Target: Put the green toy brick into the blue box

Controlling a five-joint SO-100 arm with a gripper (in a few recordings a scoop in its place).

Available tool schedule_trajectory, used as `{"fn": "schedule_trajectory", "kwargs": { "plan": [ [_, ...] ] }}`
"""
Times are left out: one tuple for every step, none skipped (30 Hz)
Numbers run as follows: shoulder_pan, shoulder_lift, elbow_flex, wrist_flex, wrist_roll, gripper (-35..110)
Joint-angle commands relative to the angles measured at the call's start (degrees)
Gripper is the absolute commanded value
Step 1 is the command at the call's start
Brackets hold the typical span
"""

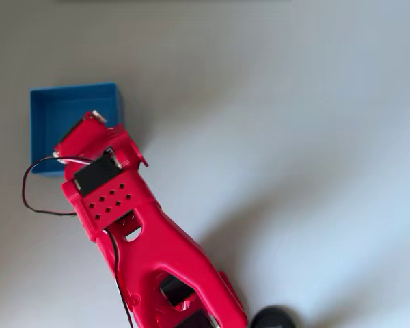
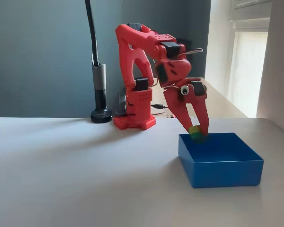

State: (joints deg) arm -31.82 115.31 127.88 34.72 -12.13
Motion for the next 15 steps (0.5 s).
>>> {"fn": "schedule_trajectory", "kwargs": {
  "plan": [
    [-0.44,1.14,-0.7,-0.7,0.26,24],
    [-0.44,1.14,-0.79,-0.7,0.44,26],
    [-0.44,1.14,-0.88,-0.7,0.53,27],
    [-0.44,1.14,-1.05,-0.7,0.62,29],
    [-0.44,1.14,-1.05,-0.7,0.62,29],
    [-0.44,1.14,-1.23,-0.7,0.62,29],
    [-0.44,1.14,-1.41,-0.7,0.62,28],
    [-0.44,1.14,-1.49,-0.7,0.62,28],
    [-0.44,1.14,-1.76,-0.7,0.7,27],
    [-0.44,1.14,-2.02,-0.7,0.88,27],
    [-0.44,1.14,-2.29,-0.7,1.05,26],
    [-0.44,1.14,-2.55,-0.7,1.23,25],
    [-0.44,1.14,-2.81,-0.7,1.41,24],
    [-0.35,1.14,-3.08,-0.7,1.67,22],
    [-0.26,1.14,-3.34,-0.62,1.93,19]
  ]
}}
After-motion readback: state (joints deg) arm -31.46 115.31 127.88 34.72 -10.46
